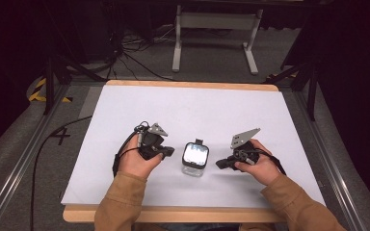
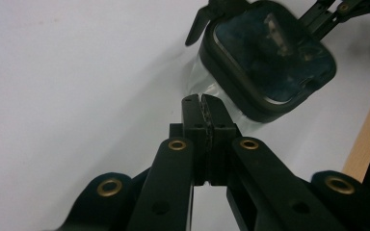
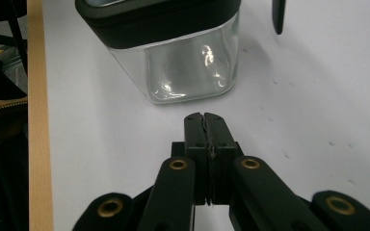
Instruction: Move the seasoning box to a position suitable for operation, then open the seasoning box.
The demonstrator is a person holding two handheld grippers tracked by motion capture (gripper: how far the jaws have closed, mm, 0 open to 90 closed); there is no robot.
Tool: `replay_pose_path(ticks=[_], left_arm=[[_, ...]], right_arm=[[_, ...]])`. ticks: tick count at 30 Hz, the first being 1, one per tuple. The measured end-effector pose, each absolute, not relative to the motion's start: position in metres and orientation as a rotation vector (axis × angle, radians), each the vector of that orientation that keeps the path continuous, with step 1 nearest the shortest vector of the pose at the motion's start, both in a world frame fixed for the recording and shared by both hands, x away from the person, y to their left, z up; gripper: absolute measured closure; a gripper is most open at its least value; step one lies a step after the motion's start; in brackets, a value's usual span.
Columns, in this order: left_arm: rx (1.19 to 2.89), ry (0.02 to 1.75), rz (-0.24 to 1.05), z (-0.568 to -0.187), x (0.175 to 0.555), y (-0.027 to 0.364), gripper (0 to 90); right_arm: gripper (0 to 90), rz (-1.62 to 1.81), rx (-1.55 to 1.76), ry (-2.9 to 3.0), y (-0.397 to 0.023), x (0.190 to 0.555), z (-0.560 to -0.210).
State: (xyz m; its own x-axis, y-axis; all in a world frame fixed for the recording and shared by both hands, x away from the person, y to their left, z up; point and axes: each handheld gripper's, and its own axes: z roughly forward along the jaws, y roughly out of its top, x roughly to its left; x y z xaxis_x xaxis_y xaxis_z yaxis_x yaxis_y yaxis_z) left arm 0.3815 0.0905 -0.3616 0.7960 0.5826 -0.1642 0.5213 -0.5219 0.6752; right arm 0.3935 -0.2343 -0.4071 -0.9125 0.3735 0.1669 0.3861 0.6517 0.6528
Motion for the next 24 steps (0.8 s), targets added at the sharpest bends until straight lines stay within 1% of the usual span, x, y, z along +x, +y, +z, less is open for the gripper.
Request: replay_pose_path(ticks=[5,9,13,17,24], left_arm=[[2.191,0.774,0.102,-0.353,0.381,0.085,89.3],[2.17,0.75,0.098,-0.348,0.386,0.075,86.3],[2.188,0.701,0.085,-0.348,0.396,0.061,87.1],[2.176,0.691,0.033,-0.352,0.409,0.052,89.0],[2.191,0.663,0.027,-0.356,0.424,0.036,89.5]], right_arm=[[90.0,-1.148,-0.674,-2.838,-0.24,0.394,-0.404],[90.0,-1.165,-0.685,-2.84,-0.243,0.394,-0.401],[90.0,-1.17,-0.686,-2.84,-0.244,0.394,-0.399],[90.0,-1.179,-0.69,-2.836,-0.246,0.395,-0.398],[89.9,-1.195,-0.69,-2.832,-0.248,0.397,-0.396]])
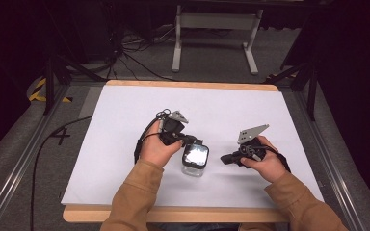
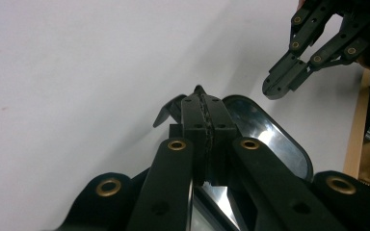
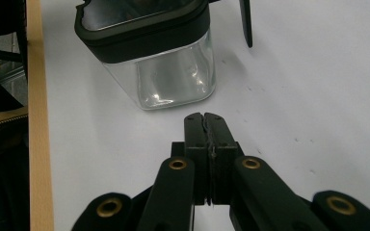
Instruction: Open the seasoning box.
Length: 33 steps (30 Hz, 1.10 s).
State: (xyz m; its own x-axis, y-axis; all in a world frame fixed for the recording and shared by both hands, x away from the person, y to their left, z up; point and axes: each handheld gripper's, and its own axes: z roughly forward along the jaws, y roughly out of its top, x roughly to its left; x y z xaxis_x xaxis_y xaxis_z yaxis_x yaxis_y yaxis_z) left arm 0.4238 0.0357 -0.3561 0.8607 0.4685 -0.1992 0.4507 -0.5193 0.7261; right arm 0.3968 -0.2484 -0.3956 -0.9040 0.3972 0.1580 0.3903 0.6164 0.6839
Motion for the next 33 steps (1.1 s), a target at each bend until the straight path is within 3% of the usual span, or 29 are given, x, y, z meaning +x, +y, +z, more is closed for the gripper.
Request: replay_pose_path(ticks=[33], left_arm=[[2.201,0.644,0.008,-0.361,0.439,0.017,89.2]], right_arm=[[89.5,1.217,0.687,2.821,-0.25,0.397,-0.395]])
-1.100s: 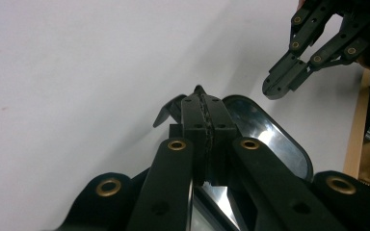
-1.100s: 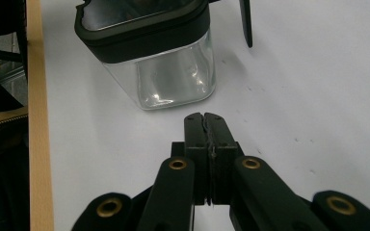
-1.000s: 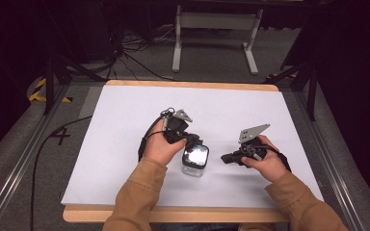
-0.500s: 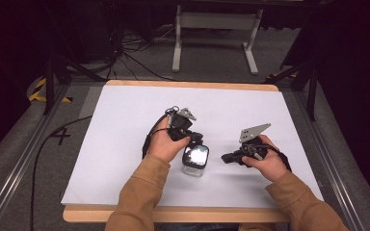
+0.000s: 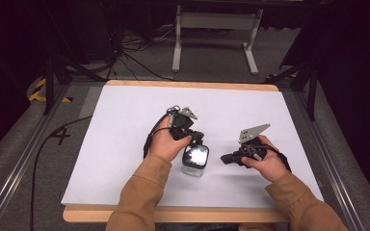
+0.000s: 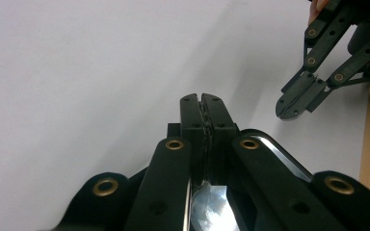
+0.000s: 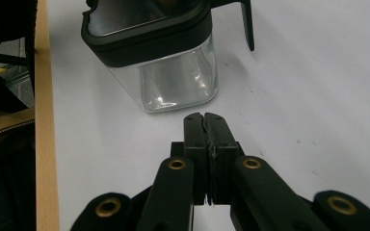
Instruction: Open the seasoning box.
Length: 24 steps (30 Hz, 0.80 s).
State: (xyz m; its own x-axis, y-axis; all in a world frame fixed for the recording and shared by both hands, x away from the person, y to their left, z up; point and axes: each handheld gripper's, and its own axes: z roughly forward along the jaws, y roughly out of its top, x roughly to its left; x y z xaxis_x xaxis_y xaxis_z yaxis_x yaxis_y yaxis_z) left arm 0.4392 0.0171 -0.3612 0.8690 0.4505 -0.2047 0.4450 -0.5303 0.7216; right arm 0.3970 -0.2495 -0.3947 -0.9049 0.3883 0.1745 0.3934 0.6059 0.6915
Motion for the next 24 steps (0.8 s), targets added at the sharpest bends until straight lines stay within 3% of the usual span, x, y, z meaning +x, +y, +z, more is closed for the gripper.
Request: replay_pose_path(ticks=[24], left_arm=[[2.177,0.656,-0.035,-0.364,0.444,0.018,89.9]], right_arm=[[90.0,-1.276,-0.612,-2.797,-0.239,0.386,-0.387]])
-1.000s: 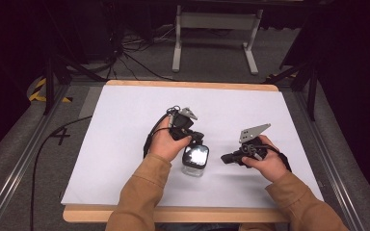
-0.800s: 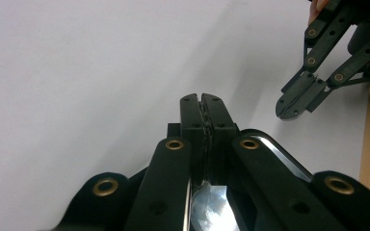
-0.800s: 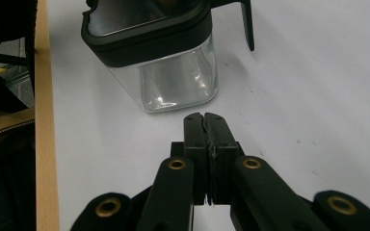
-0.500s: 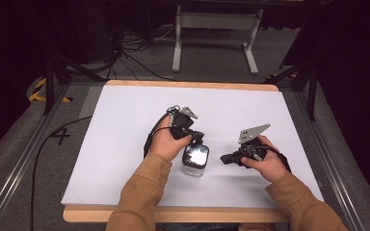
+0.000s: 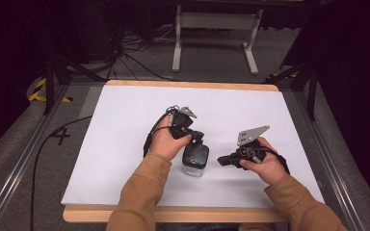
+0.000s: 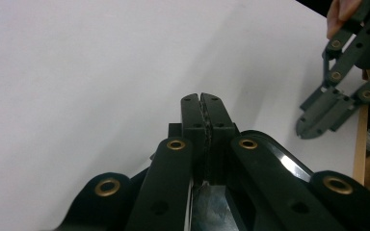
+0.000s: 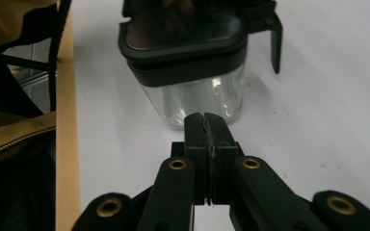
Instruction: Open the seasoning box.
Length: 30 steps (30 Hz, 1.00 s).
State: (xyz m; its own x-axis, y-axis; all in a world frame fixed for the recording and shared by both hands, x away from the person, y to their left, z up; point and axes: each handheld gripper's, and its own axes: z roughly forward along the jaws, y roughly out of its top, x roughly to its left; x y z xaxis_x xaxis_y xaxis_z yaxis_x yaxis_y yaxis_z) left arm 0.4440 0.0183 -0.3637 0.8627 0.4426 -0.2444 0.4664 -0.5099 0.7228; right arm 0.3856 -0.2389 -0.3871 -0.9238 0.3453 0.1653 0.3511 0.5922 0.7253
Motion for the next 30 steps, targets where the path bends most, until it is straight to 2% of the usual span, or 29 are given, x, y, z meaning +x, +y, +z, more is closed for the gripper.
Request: replay_pose_path(ticks=[11,20,30], left_arm=[[2.178,0.659,-0.027,-0.364,0.444,0.017,89.9],[2.177,0.67,-0.022,-0.364,0.444,0.017,87.9],[2.169,0.709,0.08,-0.346,0.43,0.035,83.7]], right_arm=[[90.0,-1.412,-0.477,-2.741,-0.209,0.368,-0.384],[90.0,-1.46,-0.483,-2.738,-0.206,0.367,-0.384],[90.0,-1.505,-0.481,-2.754,-0.206,0.365,-0.382]])
